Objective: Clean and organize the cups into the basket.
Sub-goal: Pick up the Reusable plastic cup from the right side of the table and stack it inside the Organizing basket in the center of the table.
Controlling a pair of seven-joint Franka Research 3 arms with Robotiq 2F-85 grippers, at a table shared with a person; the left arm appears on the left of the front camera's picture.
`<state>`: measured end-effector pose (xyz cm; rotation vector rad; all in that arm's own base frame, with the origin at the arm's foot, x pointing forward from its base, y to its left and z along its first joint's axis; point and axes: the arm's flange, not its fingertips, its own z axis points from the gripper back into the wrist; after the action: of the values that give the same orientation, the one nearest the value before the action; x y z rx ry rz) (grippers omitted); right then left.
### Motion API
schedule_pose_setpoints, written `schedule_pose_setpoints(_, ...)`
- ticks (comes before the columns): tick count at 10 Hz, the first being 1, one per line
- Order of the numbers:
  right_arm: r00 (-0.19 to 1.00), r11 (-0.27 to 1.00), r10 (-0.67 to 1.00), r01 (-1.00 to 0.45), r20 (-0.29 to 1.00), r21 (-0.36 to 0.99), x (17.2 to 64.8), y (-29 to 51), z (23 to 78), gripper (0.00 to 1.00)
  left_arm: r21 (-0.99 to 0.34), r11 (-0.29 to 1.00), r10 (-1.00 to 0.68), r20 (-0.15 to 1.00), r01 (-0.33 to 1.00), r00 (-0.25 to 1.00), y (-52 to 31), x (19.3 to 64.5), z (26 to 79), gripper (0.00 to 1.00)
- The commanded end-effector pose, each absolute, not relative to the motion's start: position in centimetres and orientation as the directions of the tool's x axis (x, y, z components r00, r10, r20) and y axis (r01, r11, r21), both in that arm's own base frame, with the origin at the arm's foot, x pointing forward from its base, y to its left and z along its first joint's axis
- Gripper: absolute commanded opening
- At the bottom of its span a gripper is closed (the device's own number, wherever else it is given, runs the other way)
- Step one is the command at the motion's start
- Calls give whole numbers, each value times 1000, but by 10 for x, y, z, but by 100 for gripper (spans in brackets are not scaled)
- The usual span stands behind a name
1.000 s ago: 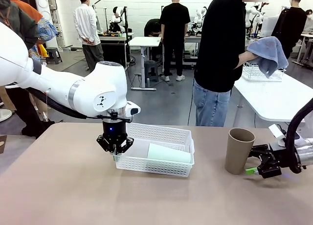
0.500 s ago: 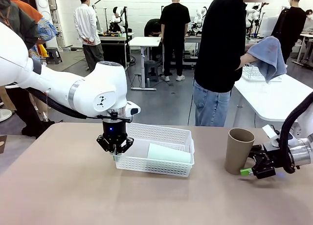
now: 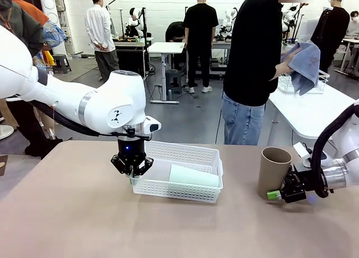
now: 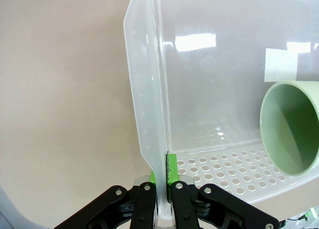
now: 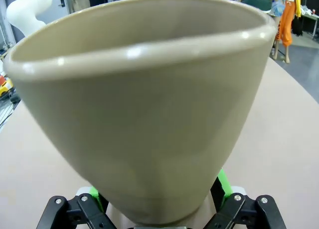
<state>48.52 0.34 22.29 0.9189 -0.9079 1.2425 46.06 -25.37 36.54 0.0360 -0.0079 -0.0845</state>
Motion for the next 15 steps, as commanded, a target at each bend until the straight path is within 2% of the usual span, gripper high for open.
schedule_pose_setpoints(1, 62, 107, 335, -994, 940, 27, 489, 10, 219, 100, 35, 996, -85, 7, 85, 996, -254, 460, 366, 5)
schedule_pose_setpoints(2, 31, 89, 317, -996, 948, 3, 488, 9, 220, 63, 35, 996, -85, 7, 85, 996, -254, 460, 366, 5)
schedule_pose_setpoints(3, 30, 96, 315, -995, 949, -1, 487, 8, 220, 41, 35, 996, -85, 7, 85, 996, -254, 460, 366, 5)
schedule_pose_setpoints(4, 34, 104, 310, -995, 950, 1, 487, 7, 220, 4, 35, 996, -85, 7, 85, 996, -254, 460, 366, 5)
schedule_pose_setpoints(5, 35, 104, 309, -995, 950, 3, 487, 6, 221, 0, 35, 996, -85, 7, 85, 996, -254, 460, 366, 5)
schedule_pose_setpoints(7, 33, 99, 307, -995, 951, 3, 484, 6, 223, 0, 35, 996, -85, 7, 85, 996, -254, 460, 366, 5)
schedule_pose_setpoints(8, 55, 105, 324, -994, 944, 22, 476, 8, 230, 20, 35, 996, -85, 7, 85, 996, -254, 460, 366, 5)
schedule_pose_setpoints(9, 90, 135, 334, -990, 938, 47, 462, 17, 253, 61, 35, 996, -85, 7, 85, 996, -254, 460, 366, 5)
schedule_pose_setpoints(12, 106, 117, 359, -991, 928, 68, 424, 41, 328, 61, 35, 996, -85, 7, 85, 996, -254, 460, 366, 5)
schedule_pose_setpoints(15, 54, 130, 343, -991, 938, 10, 397, 51, 384, 61, 35, 996, -85, 7, 85, 996, -254, 460, 366, 5)
